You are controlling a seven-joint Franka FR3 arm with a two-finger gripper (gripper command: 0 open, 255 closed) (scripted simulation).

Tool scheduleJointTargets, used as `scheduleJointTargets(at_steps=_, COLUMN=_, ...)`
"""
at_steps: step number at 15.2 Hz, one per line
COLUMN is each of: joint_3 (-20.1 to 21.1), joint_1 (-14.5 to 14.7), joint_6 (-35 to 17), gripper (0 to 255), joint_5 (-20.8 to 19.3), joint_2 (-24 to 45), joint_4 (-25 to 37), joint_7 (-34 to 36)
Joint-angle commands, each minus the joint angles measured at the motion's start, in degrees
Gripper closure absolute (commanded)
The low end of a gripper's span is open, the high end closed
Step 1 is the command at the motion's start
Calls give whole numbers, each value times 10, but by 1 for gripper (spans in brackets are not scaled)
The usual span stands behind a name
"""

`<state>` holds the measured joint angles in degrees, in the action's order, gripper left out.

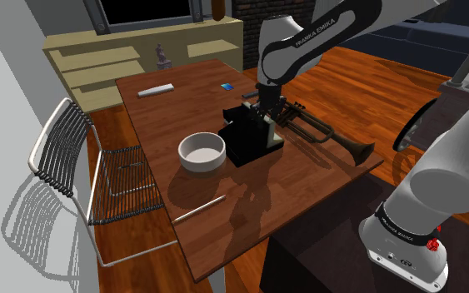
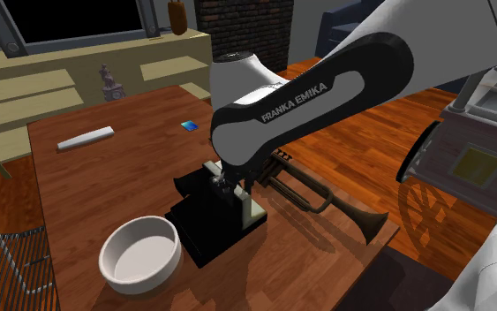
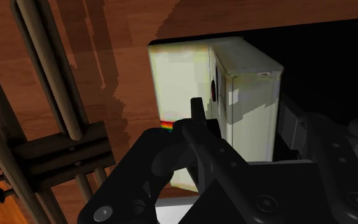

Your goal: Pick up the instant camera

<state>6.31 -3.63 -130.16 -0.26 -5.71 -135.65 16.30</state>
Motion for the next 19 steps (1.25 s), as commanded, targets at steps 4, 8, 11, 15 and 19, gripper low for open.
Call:
scheduleJointTargets(at_steps=4, joint_3=-1, joint_1=0, joint_6=16, gripper=255, joint_5=1, joint_2=-8, joint_4=7, joint_7=-2)
scheduleJointTargets(at_steps=8, joint_3=-1, joint_1=0, joint_6=48, gripper=255, joint_5=3, joint_2=-24, joint_4=22, joint_7=-4)
scheduleJointTargets(at_steps=11, joint_3=-2, joint_1=0, joint_6=72, gripper=255, joint_5=5, joint_2=-35, joint_4=35, joint_7=-5)
scheduleJointTargets(at_steps=15, joint_3=-2, joint_1=0, joint_6=104, gripper=255, joint_5=6, joint_2=-48, joint_4=54, joint_7=-7)
scheduleJointTargets(at_steps=19, joint_3=-3, joint_1=0, joint_6=121, gripper=255, joint_5=7, joint_2=-54, joint_4=65, joint_7=-7)
